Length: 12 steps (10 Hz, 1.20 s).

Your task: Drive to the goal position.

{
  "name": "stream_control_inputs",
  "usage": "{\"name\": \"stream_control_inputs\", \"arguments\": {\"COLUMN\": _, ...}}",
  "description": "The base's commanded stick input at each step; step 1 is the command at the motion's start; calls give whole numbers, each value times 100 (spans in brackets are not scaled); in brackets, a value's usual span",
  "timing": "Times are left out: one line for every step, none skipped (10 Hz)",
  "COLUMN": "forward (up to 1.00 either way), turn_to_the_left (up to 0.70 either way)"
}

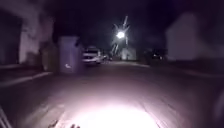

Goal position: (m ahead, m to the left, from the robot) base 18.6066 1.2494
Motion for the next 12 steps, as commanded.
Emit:
{"name": "stream_control_inputs", "arguments": {"forward": 100, "turn_to_the_left": -27}}
{"name": "stream_control_inputs", "arguments": {"forward": 100, "turn_to_the_left": -27}}
{"name": "stream_control_inputs", "arguments": {"forward": 100, "turn_to_the_left": -27}}
{"name": "stream_control_inputs", "arguments": {"forward": 100, "turn_to_the_left": -27}}
{"name": "stream_control_inputs", "arguments": {"forward": 100, "turn_to_the_left": -3}}
{"name": "stream_control_inputs", "arguments": {"forward": 100, "turn_to_the_left": 0}}
{"name": "stream_control_inputs", "arguments": {"forward": 100, "turn_to_the_left": 0}}
{"name": "stream_control_inputs", "arguments": {"forward": 100, "turn_to_the_left": 0}}
{"name": "stream_control_inputs", "arguments": {"forward": 100, "turn_to_the_left": 0}}
{"name": "stream_control_inputs", "arguments": {"forward": 100, "turn_to_the_left": 0}}
{"name": "stream_control_inputs", "arguments": {"forward": 100, "turn_to_the_left": 0}}
{"name": "stream_control_inputs", "arguments": {"forward": 100, "turn_to_the_left": 0}}
